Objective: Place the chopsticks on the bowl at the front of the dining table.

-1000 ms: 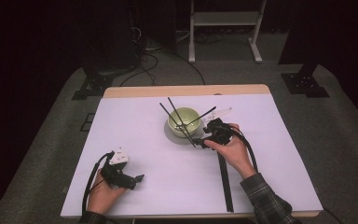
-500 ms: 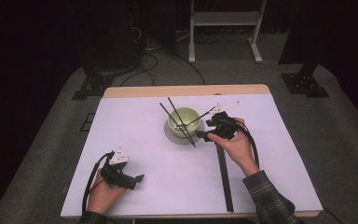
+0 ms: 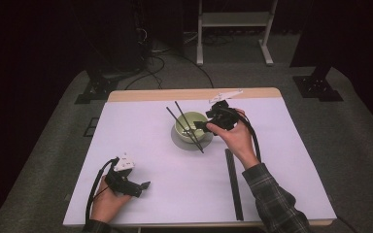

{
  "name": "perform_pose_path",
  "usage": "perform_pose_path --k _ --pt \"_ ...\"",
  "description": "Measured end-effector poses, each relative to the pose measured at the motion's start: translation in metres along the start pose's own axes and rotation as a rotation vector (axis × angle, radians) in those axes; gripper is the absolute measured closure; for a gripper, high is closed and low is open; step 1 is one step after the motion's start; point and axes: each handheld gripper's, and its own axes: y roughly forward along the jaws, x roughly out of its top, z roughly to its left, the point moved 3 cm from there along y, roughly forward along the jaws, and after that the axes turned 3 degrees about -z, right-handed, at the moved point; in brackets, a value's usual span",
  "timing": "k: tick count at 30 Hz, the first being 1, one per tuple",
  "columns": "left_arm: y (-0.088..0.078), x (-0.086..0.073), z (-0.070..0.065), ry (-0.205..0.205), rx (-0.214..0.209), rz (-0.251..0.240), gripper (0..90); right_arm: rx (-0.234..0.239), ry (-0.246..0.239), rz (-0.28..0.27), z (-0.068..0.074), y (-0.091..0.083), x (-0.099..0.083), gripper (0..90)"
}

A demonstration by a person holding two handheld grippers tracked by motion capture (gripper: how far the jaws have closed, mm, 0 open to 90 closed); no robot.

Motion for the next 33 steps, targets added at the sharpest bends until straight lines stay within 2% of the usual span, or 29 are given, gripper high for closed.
perform_pose_path --k 11,19,33 --pt "0.000 0.000 0.000 0.000 -0.001 0.001 0.0 -0.009 0.005 -0.003 -0.005 0.026 0.026 31.6" --pt "0.000 0.000 0.000 0.000 -0.001 0.003 0.0 -0.004 -0.004 0.010 -0.008 0.051 0.037 30.5" --pt "0.000 0.000 0.000 0.000 -0.001 0.001 0.0 -0.006 0.011 0.049 -0.009 0.091 0.046 28.2"
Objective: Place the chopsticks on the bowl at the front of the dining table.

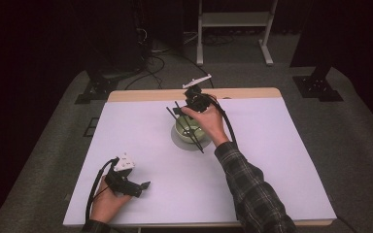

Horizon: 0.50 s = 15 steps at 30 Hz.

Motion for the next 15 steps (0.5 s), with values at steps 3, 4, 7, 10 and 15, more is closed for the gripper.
perform_pose_path --k 3,4,7,10,15 --pt "0.000 0.000 0.000 0.001 0.000 0.002 0.0 -0.006 -0.001 0.015 0.000 0.009 0.001 27.8" --pt "0.000 0.000 0.000 0.001 0.000 0.002 0.0 -0.012 -0.002 0.021 0.000 0.013 0.001 27.7" --pt "0.000 0.000 0.000 0.000 0.000 -0.001 0.0 -0.021 -0.004 0.038 -0.001 0.022 0.002 27.5" --pt "0.000 0.000 0.000 0.000 0.000 -0.001 0.0 -0.036 0.000 0.038 -0.002 0.029 0.003 27.5" --pt "0.000 0.000 0.000 0.000 0.000 -0.002 0.0 -0.038 0.012 0.063 -0.005 0.041 -0.001 27.4"
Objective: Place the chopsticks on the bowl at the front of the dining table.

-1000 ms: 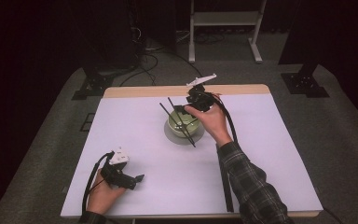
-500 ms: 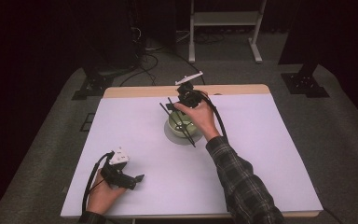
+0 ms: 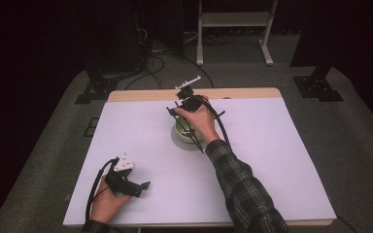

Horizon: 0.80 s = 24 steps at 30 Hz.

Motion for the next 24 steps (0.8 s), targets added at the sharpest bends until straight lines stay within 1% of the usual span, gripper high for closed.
perform_pose_path --k 7,9,15,24 --pt "0.000 0.000 0.000 0.001 0.000 0.001 0.0 -0.011 -0.002 0.018 0.000 0.010 -0.002 27.4" --pt "0.000 0.000 0.000 0.001 0.000 0.001 0.0 -0.013 0.006 0.018 -0.001 0.011 -0.002 27.4" --pt "0.000 0.000 0.000 -0.001 -0.001 0.000 0.0 -0.023 0.032 0.020 -0.009 0.015 -0.005 27.5" --pt "0.000 0.000 0.000 -0.002 -0.001 0.000 0.0 -0.052 0.074 0.024 -0.025 0.010 -0.007 27.7"
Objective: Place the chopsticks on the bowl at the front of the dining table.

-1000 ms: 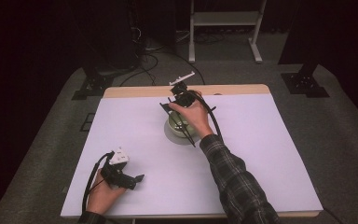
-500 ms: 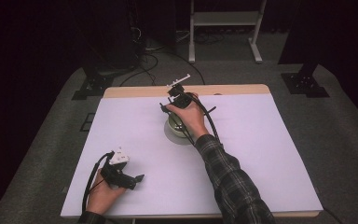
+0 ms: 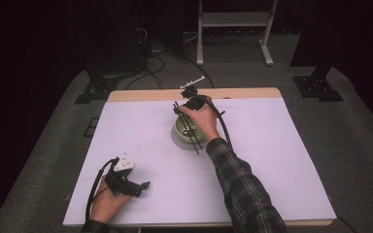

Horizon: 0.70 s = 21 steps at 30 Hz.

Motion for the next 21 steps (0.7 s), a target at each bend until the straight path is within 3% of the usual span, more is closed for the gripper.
perform_pose_path --k 11,17,21 --pt "0.000 0.000 0.000 0.001 0.000 0.001 0.0 -0.036 0.018 -0.009 -0.017 -0.011 -0.003 28.0" --pt "0.000 0.000 0.000 0.002 0.001 0.001 0.0 -0.018 -0.010 -0.054 -0.013 -0.033 -0.003 29.8" --pt "0.000 0.000 0.000 0.001 -0.001 0.002 0.0 -0.009 -0.036 -0.070 -0.009 -0.051 -0.007 39.9"
